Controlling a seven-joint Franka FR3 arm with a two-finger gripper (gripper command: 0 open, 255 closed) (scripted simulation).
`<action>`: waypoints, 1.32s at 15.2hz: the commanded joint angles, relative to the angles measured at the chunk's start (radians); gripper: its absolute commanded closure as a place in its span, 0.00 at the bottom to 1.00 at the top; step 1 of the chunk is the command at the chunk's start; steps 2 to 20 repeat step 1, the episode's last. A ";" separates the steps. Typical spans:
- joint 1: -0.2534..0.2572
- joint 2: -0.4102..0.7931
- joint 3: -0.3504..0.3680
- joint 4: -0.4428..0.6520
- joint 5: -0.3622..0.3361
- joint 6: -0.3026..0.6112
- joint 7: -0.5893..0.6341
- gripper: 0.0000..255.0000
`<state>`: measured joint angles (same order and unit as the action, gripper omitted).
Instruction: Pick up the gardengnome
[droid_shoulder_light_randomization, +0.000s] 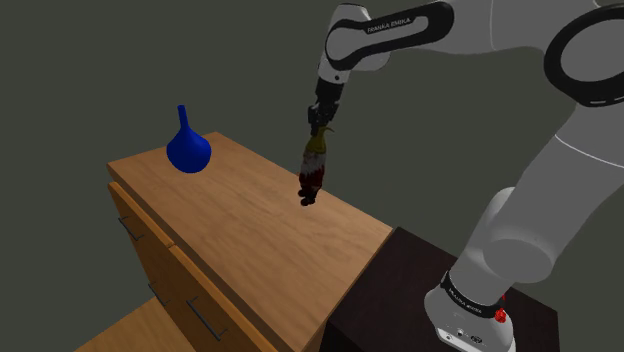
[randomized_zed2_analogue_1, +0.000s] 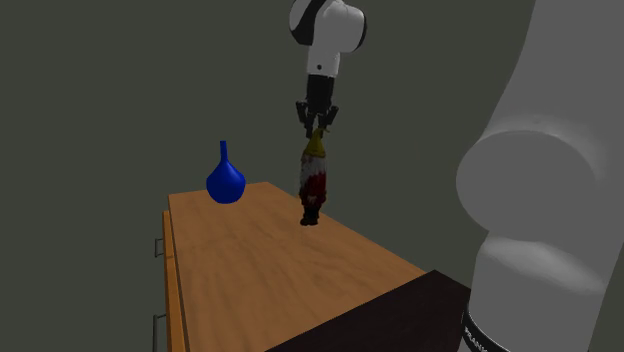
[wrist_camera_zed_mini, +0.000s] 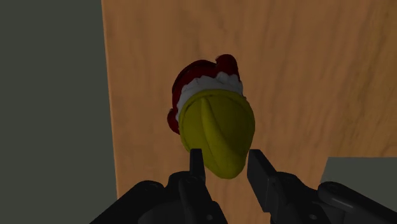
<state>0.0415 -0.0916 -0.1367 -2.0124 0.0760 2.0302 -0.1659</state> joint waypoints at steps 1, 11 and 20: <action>0.000 -0.002 0.000 0.008 -0.001 -0.008 0.000 1.00; 0.000 -0.002 0.000 0.008 -0.001 -0.008 0.000 1.00; 0.000 -0.002 0.000 0.008 -0.001 -0.008 0.000 1.00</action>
